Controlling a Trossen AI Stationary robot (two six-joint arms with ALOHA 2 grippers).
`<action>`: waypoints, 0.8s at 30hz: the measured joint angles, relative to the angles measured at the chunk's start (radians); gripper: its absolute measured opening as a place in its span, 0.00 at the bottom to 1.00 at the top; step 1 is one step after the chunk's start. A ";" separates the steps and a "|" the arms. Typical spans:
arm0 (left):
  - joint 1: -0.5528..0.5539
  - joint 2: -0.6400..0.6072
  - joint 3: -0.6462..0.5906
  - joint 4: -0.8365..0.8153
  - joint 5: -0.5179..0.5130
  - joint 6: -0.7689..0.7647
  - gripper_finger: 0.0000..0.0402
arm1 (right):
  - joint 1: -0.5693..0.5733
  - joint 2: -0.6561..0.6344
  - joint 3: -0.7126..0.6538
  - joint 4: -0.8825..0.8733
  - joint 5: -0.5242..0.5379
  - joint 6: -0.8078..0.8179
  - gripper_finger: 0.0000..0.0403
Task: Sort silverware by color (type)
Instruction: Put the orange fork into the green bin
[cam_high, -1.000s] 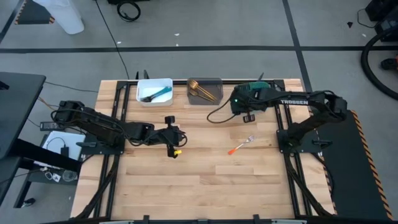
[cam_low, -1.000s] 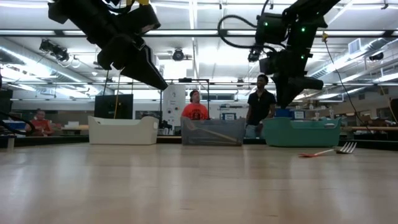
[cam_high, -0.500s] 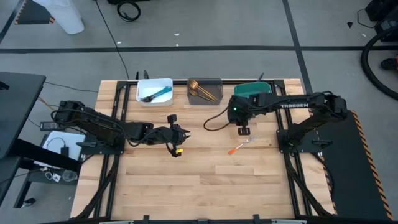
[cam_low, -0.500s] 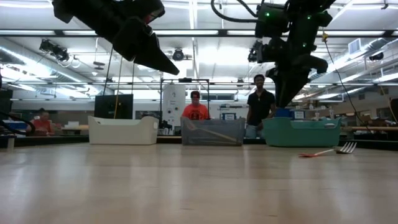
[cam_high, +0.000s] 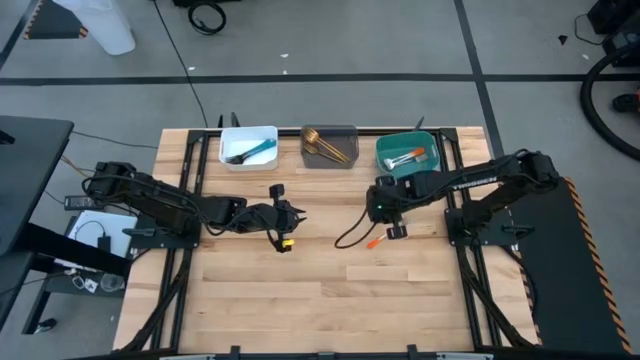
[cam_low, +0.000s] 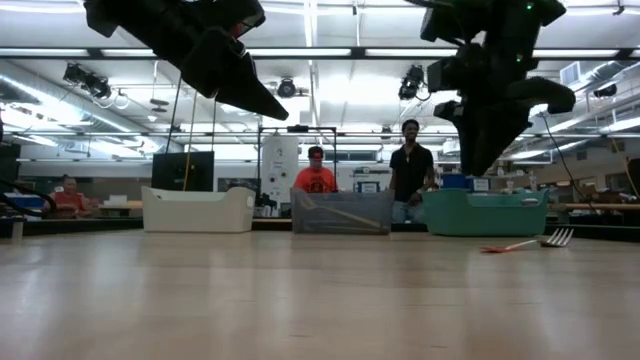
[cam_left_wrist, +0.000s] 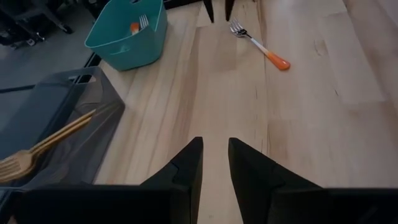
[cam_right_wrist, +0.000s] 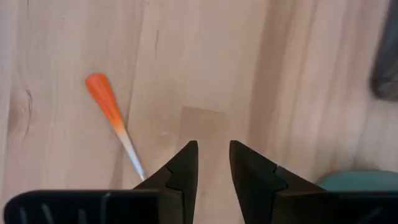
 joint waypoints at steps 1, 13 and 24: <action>0.000 0.000 0.000 -0.002 0.000 0.012 0.21 | 0.007 0.009 0.000 -0.002 -0.004 0.010 0.26; -0.006 -0.031 0.018 -0.156 0.030 -0.050 0.21 | 0.080 0.205 -0.002 -0.055 -0.030 0.012 0.26; -0.004 -0.035 0.018 -0.172 0.030 -0.062 0.21 | 0.099 0.305 -0.002 -0.077 -0.081 0.000 0.26</action>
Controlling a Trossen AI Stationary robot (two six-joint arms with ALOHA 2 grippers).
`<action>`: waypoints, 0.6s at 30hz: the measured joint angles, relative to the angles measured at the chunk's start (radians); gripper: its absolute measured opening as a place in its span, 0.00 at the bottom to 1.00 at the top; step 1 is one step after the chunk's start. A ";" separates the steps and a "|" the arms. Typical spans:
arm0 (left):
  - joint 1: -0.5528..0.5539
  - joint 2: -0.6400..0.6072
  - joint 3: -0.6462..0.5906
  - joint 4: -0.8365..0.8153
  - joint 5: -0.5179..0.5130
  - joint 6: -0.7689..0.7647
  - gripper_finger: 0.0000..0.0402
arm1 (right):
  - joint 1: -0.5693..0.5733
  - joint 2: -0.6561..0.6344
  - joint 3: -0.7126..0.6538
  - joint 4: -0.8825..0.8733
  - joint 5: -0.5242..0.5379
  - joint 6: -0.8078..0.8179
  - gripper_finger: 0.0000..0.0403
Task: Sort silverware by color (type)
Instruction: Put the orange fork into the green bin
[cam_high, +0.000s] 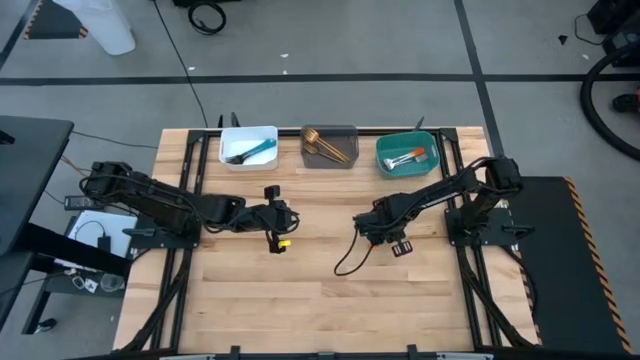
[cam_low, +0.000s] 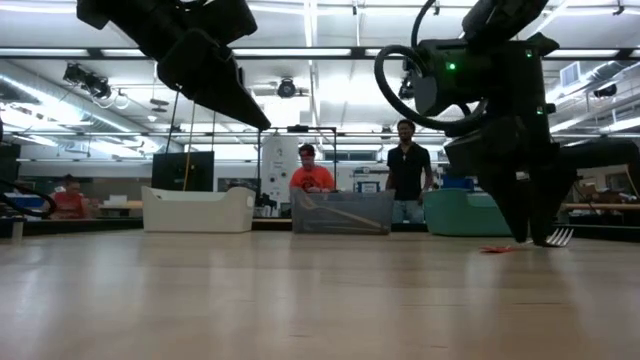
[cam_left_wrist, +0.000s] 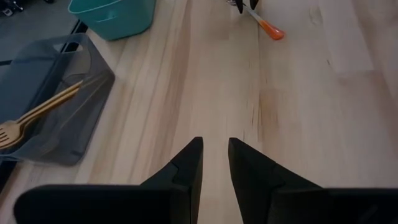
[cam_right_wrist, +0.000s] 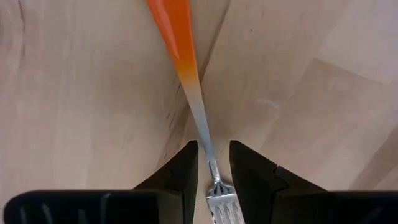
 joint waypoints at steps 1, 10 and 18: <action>0.000 0.000 0.000 -0.001 0.000 0.000 0.21 | 0.001 0.006 0.000 0.003 0.000 0.000 0.26; 0.000 0.000 0.000 -0.004 0.000 0.000 0.21 | 0.018 0.041 0.003 0.020 -0.014 -0.057 0.16; 0.000 0.000 0.000 -0.021 0.000 0.000 0.21 | 0.027 0.041 0.002 0.028 -0.014 -0.106 0.04</action>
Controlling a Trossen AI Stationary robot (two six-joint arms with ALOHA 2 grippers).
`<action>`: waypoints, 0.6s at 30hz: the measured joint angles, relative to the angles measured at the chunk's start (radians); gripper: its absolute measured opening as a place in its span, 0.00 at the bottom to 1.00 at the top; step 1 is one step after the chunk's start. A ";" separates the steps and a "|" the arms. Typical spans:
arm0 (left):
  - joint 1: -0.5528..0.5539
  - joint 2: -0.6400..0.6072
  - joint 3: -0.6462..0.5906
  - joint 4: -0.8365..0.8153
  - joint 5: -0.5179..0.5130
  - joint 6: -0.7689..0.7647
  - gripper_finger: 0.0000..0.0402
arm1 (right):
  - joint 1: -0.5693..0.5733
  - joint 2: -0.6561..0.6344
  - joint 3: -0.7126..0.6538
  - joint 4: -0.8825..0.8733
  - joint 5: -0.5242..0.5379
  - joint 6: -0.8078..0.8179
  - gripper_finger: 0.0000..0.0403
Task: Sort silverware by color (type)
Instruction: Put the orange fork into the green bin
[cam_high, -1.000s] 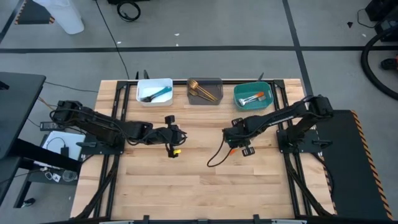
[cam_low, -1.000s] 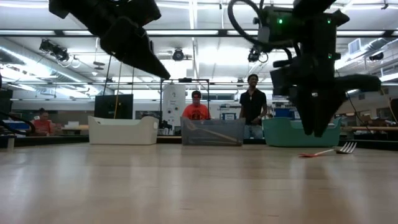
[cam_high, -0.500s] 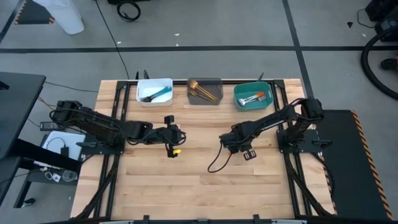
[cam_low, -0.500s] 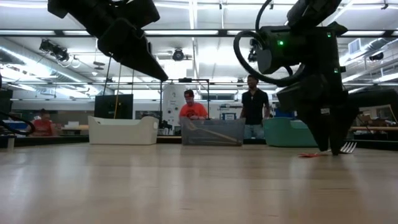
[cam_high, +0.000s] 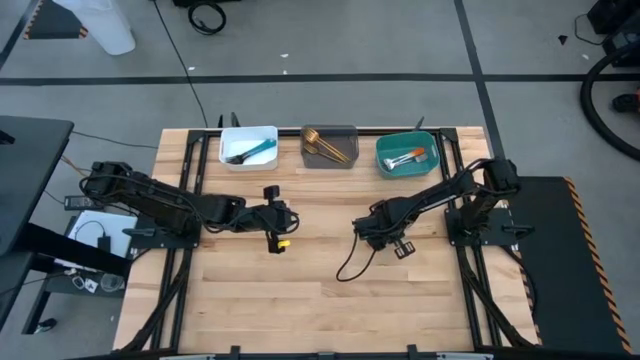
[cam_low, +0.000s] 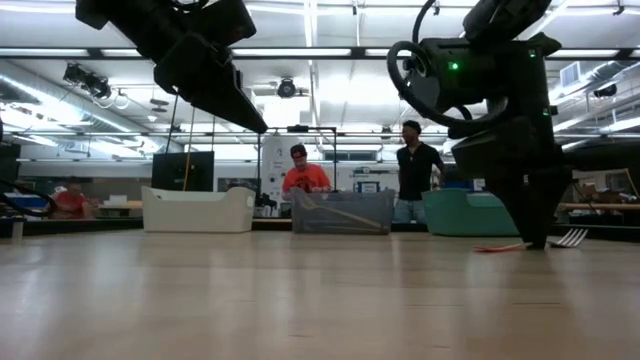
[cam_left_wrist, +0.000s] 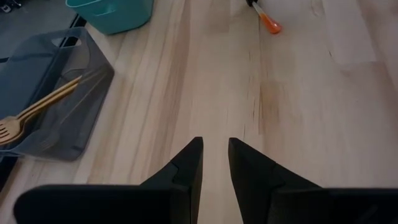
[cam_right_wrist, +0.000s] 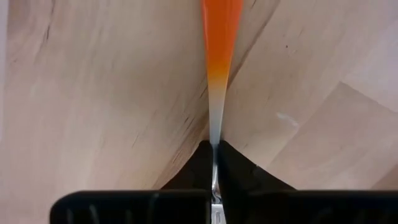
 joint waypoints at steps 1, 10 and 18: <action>0.000 0.000 0.000 -0.003 0.000 0.000 0.21 | 0.002 -0.001 0.000 0.000 0.002 -0.008 0.04; 0.000 0.003 0.000 -0.010 0.000 0.000 0.21 | -0.019 -0.084 -0.003 -0.010 0.053 -0.027 0.02; 0.000 0.003 0.000 -0.016 0.000 0.000 0.21 | -0.061 -0.175 -0.003 -0.094 0.224 -0.117 0.02</action>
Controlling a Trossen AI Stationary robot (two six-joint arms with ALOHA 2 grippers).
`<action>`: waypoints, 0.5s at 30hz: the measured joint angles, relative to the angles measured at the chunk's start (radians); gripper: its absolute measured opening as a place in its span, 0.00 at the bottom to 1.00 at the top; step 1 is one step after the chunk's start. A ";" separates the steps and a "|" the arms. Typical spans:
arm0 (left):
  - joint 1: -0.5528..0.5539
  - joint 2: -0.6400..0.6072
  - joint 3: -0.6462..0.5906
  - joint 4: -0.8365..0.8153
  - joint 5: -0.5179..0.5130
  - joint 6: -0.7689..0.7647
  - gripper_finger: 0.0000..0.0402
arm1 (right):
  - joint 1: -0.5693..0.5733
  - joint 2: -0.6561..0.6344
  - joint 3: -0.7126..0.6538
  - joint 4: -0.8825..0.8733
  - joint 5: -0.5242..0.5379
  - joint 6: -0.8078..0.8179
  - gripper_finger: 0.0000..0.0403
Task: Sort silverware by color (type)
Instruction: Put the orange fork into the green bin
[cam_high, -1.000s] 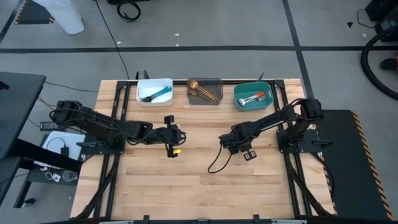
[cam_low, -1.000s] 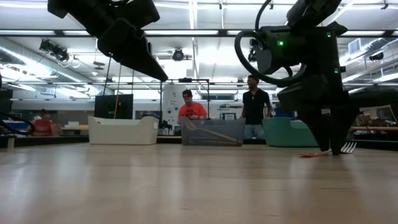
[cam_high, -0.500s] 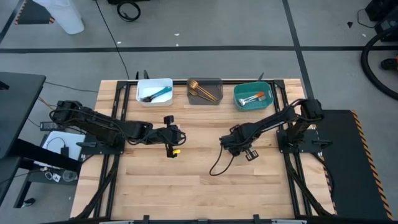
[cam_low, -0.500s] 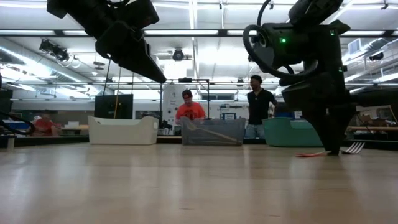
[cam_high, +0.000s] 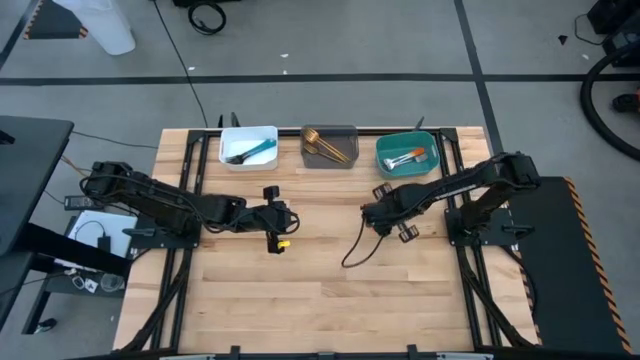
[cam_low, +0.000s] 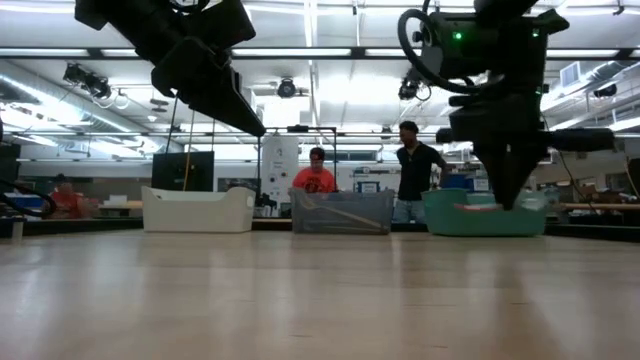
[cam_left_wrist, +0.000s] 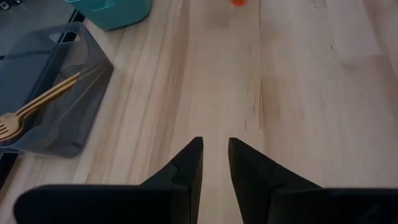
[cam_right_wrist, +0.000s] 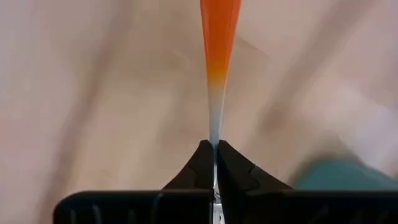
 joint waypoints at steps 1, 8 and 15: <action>0.000 0.000 0.000 0.000 0.000 0.000 0.21 | -0.012 -0.016 0.000 -0.009 0.024 -0.011 0.02; 0.000 0.001 0.000 0.000 0.000 -0.003 0.21 | -0.132 -0.148 0.001 -0.012 0.088 -0.191 0.02; -0.002 0.001 0.000 0.000 0.000 -0.007 0.21 | -0.257 -0.245 0.001 -0.007 0.088 -0.400 0.02</action>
